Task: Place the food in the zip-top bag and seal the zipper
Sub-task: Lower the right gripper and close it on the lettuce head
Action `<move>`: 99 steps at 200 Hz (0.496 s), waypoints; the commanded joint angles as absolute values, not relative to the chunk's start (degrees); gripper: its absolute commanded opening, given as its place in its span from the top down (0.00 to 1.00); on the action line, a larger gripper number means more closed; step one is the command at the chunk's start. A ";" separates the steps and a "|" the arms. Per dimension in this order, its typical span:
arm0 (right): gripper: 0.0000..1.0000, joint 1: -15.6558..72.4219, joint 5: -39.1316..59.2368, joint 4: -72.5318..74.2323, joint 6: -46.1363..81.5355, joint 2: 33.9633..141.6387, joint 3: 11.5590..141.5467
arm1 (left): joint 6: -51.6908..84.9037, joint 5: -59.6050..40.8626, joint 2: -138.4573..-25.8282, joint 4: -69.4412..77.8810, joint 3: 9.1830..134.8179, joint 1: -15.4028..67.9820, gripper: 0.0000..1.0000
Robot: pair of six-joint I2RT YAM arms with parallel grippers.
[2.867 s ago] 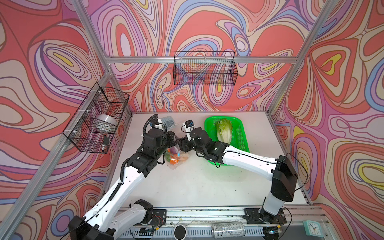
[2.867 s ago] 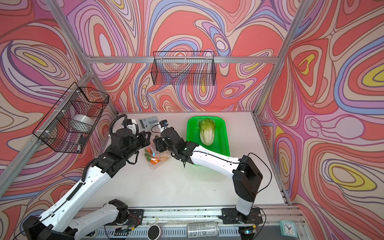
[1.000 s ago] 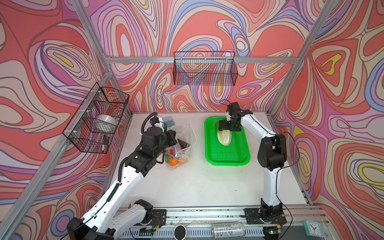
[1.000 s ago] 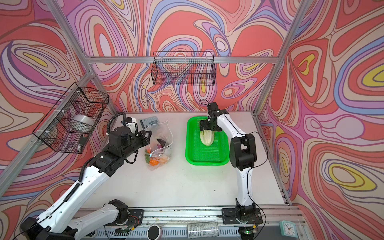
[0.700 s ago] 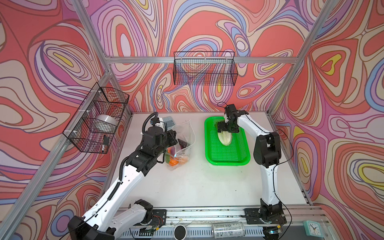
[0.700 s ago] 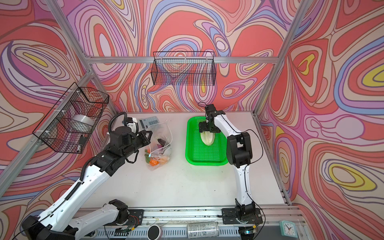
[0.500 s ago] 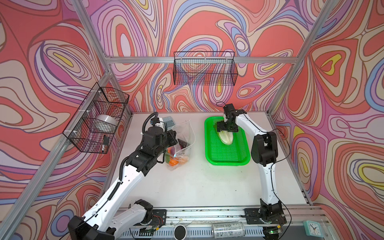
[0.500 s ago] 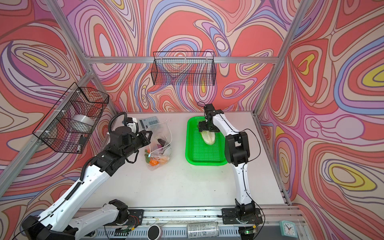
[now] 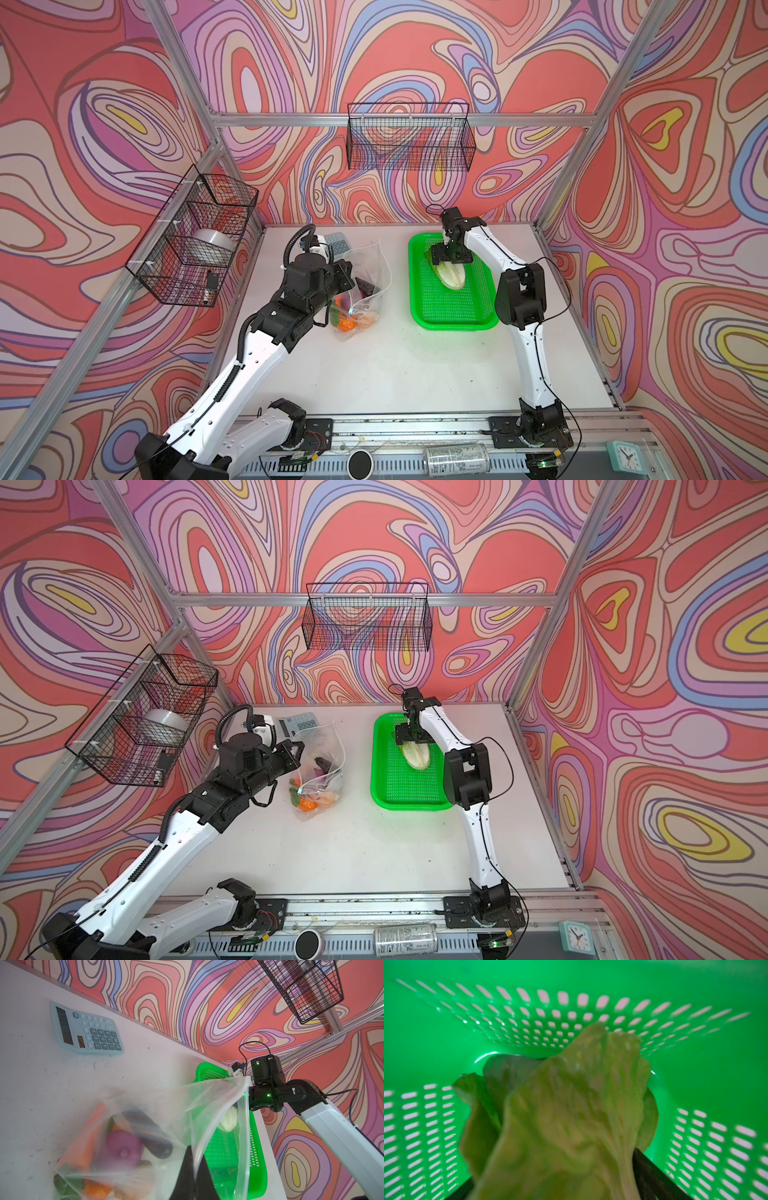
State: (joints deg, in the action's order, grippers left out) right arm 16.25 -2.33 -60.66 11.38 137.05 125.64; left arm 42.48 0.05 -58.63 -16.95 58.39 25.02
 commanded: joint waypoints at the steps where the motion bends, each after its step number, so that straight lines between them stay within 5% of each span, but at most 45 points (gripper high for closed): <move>1: 0.05 16.61 2.16 -60.28 11.15 136.12 123.82 | 42.93 0.43 -57.72 -16.63 58.18 24.92 1.00; 99: 0.02 19.85 -10.09 -61.35 8.31 138.12 121.35 | 42.47 0.51 -57.89 -16.70 58.71 24.88 1.00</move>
State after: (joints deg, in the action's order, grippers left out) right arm 19.49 -7.57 -59.46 9.21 136.57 121.78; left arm 42.46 0.03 -58.63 -16.95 58.39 25.02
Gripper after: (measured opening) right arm 0.985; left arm 0.047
